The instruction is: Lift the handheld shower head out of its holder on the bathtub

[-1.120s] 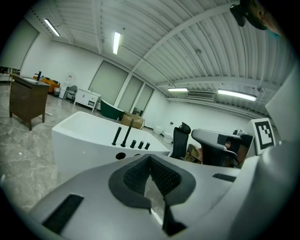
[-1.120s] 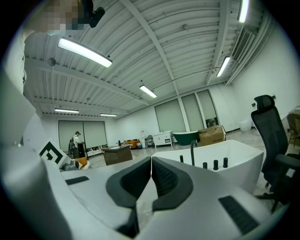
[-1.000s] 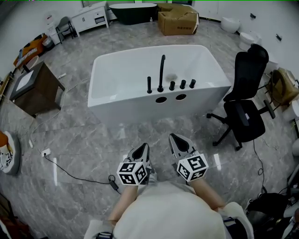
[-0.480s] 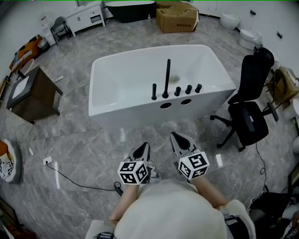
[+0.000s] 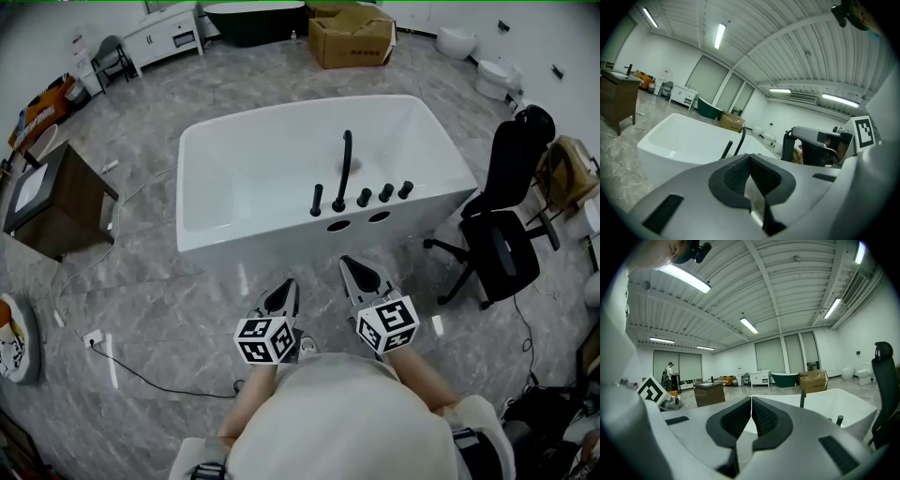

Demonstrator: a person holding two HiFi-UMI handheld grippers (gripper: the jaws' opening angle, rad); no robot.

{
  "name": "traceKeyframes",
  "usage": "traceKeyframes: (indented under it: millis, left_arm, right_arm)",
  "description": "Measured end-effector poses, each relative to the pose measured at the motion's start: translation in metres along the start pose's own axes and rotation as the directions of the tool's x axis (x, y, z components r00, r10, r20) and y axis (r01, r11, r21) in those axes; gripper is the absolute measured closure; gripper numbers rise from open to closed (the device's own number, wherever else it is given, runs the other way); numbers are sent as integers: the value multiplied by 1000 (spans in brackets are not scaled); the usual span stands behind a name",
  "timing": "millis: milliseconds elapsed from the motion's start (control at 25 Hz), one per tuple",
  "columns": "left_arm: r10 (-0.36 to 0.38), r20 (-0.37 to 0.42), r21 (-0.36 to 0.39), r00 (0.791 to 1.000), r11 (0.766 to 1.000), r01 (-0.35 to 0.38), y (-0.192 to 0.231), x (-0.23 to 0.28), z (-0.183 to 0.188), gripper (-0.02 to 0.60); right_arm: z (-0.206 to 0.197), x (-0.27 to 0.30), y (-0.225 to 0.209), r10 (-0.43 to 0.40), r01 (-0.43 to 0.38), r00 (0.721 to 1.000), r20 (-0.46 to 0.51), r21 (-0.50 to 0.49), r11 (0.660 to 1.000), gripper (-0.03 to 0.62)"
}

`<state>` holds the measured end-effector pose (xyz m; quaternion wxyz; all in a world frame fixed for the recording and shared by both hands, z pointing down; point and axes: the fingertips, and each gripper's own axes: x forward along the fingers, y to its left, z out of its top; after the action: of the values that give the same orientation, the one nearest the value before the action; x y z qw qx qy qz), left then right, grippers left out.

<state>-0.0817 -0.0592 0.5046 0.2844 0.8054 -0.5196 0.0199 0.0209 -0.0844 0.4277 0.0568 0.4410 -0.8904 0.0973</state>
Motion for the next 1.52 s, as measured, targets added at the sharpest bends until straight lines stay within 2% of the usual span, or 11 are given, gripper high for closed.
traceKeyframes:
  millis: [200, 440, 720, 1000, 1520]
  left_arm:
    - [-9, -11, 3, 1000, 1000, 9, 23, 15, 12, 561]
    - [-4, -40, -17, 999, 1000, 3, 43, 19, 9, 561]
    - [23, -79, -55, 997, 998, -28, 60, 24, -4, 561]
    - [55, -72, -72, 996, 996, -60, 78, 38, 2, 561]
    - [80, -111, -84, 991, 992, -89, 97, 99, 17, 561]
  right_arm:
    - [1, 29, -4, -20, 20, 1000, -2, 6, 1000, 574]
    - [-8, 49, -5, -45, 45, 999, -30, 18, 999, 574]
    - [-22, 65, -20, -68, 69, 995, -74, 13, 998, 574]
    - [-30, 92, -37, -72, 71, 993, -96, -10, 997, 574]
    - [-63, 155, -108, -102, 102, 984, -145, -6, 995, 574]
